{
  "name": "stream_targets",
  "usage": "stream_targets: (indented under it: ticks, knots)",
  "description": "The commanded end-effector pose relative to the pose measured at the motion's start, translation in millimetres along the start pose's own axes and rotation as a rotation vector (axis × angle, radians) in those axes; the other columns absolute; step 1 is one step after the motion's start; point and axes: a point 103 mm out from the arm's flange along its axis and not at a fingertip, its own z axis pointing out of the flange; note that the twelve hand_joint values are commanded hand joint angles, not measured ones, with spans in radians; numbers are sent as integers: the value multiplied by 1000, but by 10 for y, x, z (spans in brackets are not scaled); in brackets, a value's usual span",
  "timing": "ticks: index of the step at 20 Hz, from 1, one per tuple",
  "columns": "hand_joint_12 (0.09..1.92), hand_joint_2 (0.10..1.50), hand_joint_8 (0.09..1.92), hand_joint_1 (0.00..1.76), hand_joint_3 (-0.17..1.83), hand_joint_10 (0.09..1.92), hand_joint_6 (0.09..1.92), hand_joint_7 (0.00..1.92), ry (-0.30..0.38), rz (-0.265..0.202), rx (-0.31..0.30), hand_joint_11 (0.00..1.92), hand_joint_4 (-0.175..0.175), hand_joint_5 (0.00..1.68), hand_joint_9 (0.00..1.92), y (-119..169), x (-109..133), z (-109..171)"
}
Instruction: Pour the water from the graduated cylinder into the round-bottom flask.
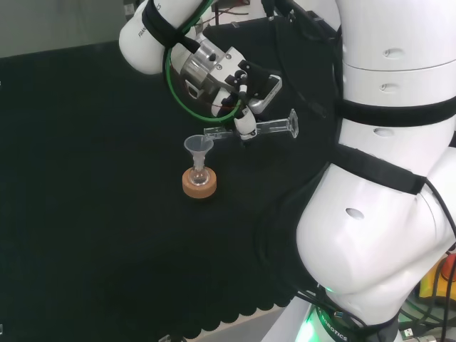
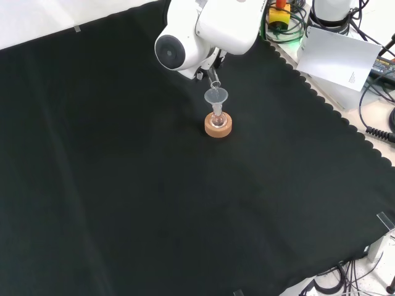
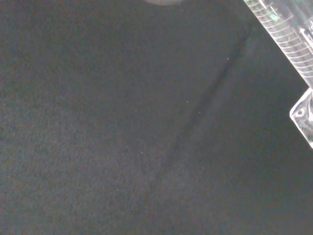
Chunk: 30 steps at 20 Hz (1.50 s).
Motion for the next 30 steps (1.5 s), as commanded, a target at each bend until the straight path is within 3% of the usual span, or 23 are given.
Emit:
stream_targets:
  ticks: [1, 30]
  knots:
    - [766, 1151, 416, 1143, -2, 87, 1097, 1167, -16, 17, 12, 1228, -175, 927, 1369, -15, 3, -15]
    - [762, 1152, 408, 1142, -1, 87, 1102, 1165, -94, 82, 10, 1224, -175, 924, 1368, -37, 91, -156]
